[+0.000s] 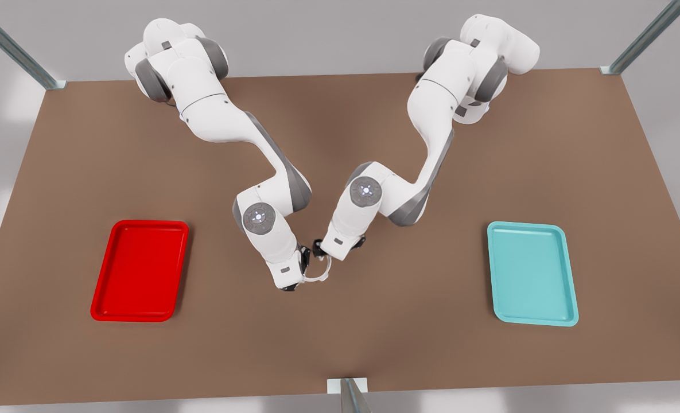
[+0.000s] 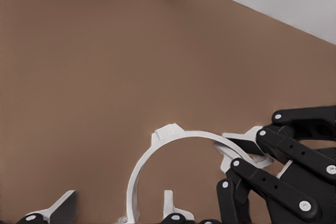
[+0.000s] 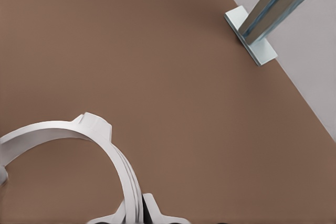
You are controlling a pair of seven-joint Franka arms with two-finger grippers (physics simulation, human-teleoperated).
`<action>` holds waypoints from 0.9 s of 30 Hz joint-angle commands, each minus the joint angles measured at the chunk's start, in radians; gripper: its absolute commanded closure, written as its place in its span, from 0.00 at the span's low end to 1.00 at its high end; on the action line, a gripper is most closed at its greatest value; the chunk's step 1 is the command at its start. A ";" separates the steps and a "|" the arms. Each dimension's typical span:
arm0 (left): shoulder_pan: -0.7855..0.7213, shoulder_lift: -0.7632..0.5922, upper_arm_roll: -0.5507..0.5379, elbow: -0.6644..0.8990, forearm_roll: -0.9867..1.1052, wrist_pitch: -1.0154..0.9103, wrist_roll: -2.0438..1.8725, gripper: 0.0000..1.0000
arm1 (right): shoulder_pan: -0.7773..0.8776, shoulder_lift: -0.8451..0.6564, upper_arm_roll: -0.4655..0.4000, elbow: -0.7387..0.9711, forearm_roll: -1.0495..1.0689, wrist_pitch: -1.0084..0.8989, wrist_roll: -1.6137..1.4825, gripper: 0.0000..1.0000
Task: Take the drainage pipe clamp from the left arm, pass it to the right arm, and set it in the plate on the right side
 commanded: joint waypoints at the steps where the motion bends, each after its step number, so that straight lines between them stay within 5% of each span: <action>1: 0.016 -0.008 -0.001 0.000 0.019 -0.057 -0.021 0.00 | -0.001 -0.001 0.000 0.000 -0.005 0.002 0.017 0.79; 6: 0.200 -0.104 -0.071 0.003 0.013 -0.261 0.033 0.00 | -0.032 -0.003 -0.001 -0.020 -0.010 0.002 -0.002 0.79; 11: 0.505 -0.205 -0.068 0.005 0.165 -0.712 0.910 0.00 | -0.173 -0.095 -0.003 -0.136 -0.006 -0.065 -0.126 0.79; 13: 0.613 -0.245 -0.068 -0.004 0.194 -0.742 1.054 0.00 | -0.266 -0.136 -0.003 -0.138 -0.003 -0.182 -0.192 0.79; 14: 0.610 -0.265 -0.071 -0.016 0.232 -0.783 1.047 0.00 | -0.318 -0.149 -0.003 -0.138 -0.003 -0.219 -0.215 0.79; 15: 0.584 -0.514 -0.067 -0.452 0.238 -0.505 1.041 0.00 | -0.374 -0.152 -0.003 -0.138 0.012 -0.243 -0.267 0.79; 16: 0.590 -0.629 -0.059 -0.610 0.219 -0.430 0.978 0.00 | -0.423 -0.155 -0.003 -0.138 0.021 -0.255 -0.333 0.79; 20: 0.573 -0.598 -0.067 -0.547 0.171 -0.703 0.893 0.00 | -0.578 -0.158 -0.006 -0.138 0.018 -0.312 -0.514 0.79; 27: 0.568 -0.601 -0.067 -0.549 0.156 -0.706 0.887 0.00 | -0.785 -0.066 -0.014 -0.123 0.007 -0.271 -0.776 0.79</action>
